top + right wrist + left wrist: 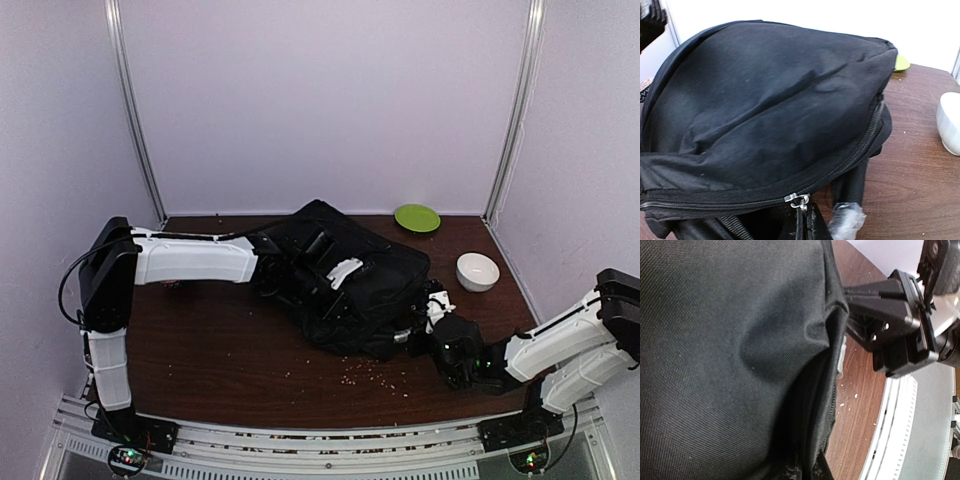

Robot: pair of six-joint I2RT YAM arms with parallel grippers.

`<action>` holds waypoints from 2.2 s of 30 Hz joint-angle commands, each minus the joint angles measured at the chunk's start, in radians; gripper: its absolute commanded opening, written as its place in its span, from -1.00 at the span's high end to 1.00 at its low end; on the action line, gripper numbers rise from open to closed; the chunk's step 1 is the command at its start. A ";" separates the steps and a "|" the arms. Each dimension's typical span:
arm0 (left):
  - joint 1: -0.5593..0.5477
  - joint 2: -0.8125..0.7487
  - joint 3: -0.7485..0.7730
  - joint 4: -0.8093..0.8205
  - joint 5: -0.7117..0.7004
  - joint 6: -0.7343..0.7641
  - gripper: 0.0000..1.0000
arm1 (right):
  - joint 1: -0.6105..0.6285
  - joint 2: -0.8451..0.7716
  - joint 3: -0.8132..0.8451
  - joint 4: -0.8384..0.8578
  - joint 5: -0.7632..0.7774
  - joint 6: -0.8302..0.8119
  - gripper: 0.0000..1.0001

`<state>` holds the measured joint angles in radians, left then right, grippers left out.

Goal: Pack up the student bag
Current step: Zip the student bag at the center of the board, then adjust the student bag at the center of the board.

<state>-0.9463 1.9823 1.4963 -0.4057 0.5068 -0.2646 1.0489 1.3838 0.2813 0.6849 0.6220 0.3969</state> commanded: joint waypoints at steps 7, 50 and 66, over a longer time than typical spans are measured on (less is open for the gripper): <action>0.027 -0.052 -0.115 -0.064 -0.190 0.030 1.00 | -0.078 -0.058 -0.023 -0.056 0.074 0.018 1.00; 0.124 -0.414 -0.474 -0.073 -0.841 -0.128 1.00 | -0.238 -0.243 0.206 -0.283 -0.557 0.465 -0.21; 0.090 -0.840 -0.528 -0.038 -0.624 -0.171 -0.95 | -0.075 -0.298 0.105 -0.285 -0.430 0.360 -0.22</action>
<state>-0.7902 1.2304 0.9993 -0.5156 -0.2012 -0.3962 0.9646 1.0935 0.4503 0.3573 0.1764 0.7822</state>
